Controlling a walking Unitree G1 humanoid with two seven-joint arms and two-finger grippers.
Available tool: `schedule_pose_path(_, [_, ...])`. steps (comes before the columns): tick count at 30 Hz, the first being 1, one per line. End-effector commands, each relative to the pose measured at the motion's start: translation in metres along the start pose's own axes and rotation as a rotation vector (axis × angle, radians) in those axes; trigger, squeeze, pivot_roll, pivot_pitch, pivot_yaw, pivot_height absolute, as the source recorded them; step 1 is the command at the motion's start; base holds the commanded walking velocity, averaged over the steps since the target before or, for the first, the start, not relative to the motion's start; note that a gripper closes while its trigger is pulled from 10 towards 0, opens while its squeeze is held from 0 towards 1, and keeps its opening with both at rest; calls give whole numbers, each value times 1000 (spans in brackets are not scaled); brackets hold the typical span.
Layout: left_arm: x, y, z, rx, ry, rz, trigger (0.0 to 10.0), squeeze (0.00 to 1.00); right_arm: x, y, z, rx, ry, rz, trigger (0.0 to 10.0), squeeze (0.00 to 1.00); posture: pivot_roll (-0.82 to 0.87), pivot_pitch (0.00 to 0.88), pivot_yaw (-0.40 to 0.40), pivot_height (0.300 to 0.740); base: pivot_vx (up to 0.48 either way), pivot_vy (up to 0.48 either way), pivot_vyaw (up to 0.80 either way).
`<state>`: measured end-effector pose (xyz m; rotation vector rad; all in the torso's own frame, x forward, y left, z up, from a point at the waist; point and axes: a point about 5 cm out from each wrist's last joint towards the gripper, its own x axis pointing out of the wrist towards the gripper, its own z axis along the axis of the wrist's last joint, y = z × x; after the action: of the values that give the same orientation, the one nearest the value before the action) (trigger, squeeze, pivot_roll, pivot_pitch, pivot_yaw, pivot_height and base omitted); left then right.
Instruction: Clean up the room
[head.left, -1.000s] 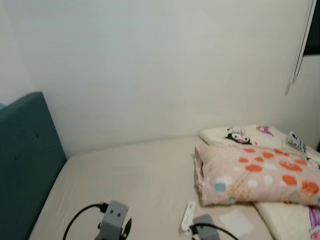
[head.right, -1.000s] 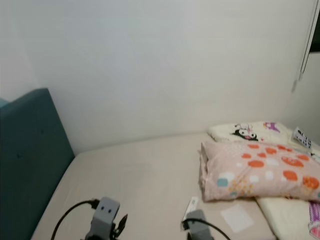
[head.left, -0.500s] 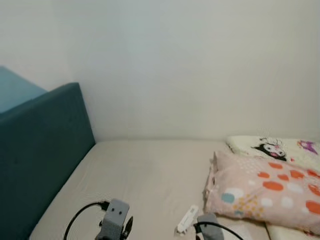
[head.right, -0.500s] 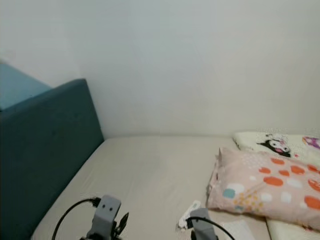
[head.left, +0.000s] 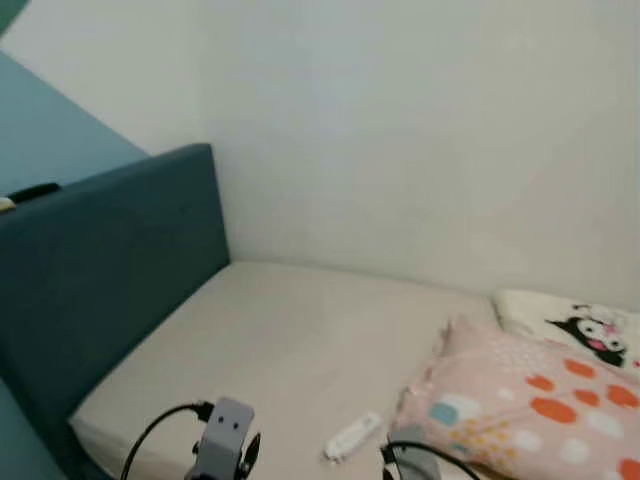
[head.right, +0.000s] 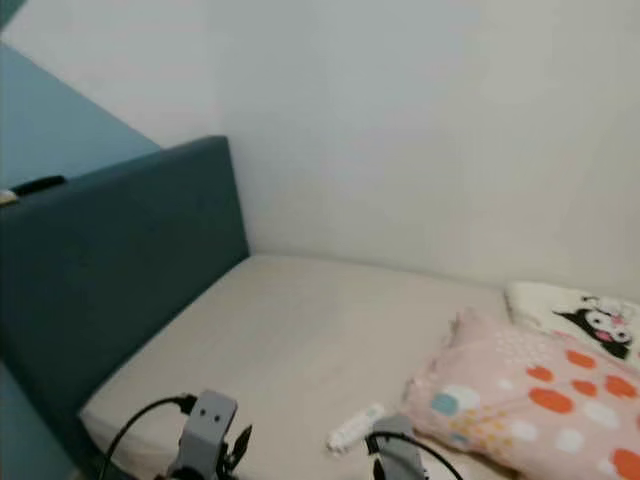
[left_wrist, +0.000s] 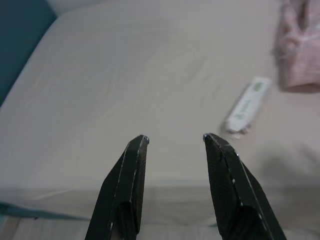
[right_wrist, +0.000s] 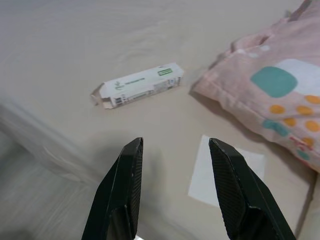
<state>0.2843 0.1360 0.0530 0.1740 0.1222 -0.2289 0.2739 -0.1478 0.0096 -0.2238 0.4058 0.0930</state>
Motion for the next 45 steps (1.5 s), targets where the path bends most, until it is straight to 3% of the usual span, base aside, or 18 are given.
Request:
schedule_pose_path(1, [-1,1,-5,7,27,3,10000,0,-1,0,-2,4,9,2,10000,0,-15,47,27,740,0,-266,0])
schedule_pose_path(5, [-1,2,-9,-13,66,12,10000,0,-1,0,-2,4,9,2,10000,0,-16,49,26,740,0,-67,0])
schedule_pose_path(17, [-1,4,-11,-35,81,20,10000,0,-1,1,-2,7,5,1,10000,0,-18,44,28,740,0,471,0])
schedule_pose_path(45, [2,2,-6,-23,49,36,10000,0,-1,-3,0,7,-12,-9,10000,0,-23,45,26,740,0,0,0])
